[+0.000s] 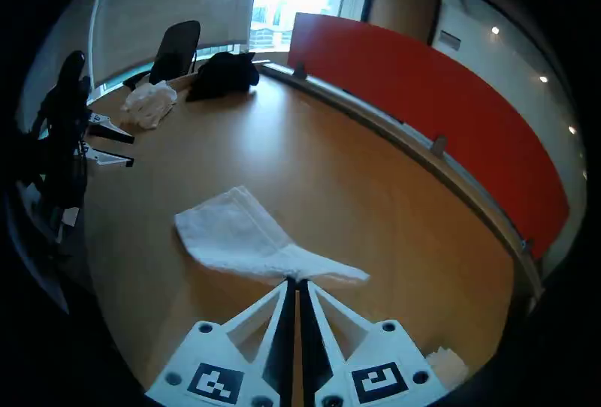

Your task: Fold towel

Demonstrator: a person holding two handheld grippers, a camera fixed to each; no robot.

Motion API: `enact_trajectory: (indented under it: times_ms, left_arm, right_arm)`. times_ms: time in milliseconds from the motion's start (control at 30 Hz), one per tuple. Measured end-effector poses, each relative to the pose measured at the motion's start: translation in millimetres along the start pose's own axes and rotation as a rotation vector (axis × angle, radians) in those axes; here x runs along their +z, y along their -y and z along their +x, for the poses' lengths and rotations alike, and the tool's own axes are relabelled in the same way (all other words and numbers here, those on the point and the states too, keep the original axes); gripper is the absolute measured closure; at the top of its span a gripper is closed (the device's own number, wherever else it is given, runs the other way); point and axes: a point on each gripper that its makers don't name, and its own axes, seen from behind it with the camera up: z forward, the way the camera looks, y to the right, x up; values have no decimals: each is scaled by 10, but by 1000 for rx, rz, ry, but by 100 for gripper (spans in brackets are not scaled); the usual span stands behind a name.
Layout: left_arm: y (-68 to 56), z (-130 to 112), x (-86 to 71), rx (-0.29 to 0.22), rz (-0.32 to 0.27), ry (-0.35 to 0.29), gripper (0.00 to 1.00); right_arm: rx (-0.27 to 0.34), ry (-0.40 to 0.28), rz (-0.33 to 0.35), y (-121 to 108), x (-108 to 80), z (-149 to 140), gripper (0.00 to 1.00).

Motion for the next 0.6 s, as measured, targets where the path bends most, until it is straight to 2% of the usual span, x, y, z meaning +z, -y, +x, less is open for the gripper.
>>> enact_trajectory:
  times_ms: [367,600]
  left_arm:
    - [4,13,5,-1,-1,1,8]
    - [18,-2,-23,-5,3,3,8]
  right_arm:
    - [-23,-19,28,85,57,173,97]
    - [-60,-31,81,292,211,360,97]
